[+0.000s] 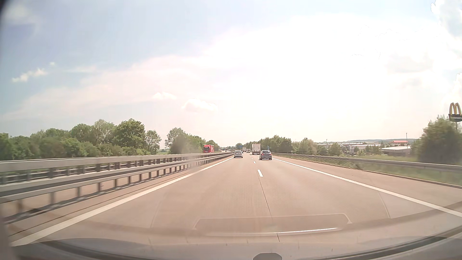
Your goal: Follow the waypoints while adhering to traffic rules and regulations
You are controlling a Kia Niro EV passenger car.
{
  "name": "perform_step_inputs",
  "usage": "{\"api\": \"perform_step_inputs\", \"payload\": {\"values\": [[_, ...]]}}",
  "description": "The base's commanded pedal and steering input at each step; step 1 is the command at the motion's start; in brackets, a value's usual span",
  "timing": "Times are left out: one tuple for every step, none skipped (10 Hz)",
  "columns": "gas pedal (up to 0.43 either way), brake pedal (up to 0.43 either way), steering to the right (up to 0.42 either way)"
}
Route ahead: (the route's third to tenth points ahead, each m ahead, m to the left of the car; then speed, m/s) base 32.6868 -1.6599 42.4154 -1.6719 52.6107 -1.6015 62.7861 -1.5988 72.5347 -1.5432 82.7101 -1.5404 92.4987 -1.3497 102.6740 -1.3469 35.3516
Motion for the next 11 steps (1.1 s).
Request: {"api": "perform_step_inputs", "payload": {"values": [[0.228,0.0,-0.003],[0.197,0.0,-0.003],[0.177,0.0,-0.003],[0.169,0.0,-0.003],[0.157,0.0,-0.003],[0.11,0.0,-0.003],[0.098,0.0,-0.003],[0.067,0.0,-0.003],[0.039,0.0,-0.003],[0.02,0.0,-0.003],[0.008,0.0,-0.003]]}}
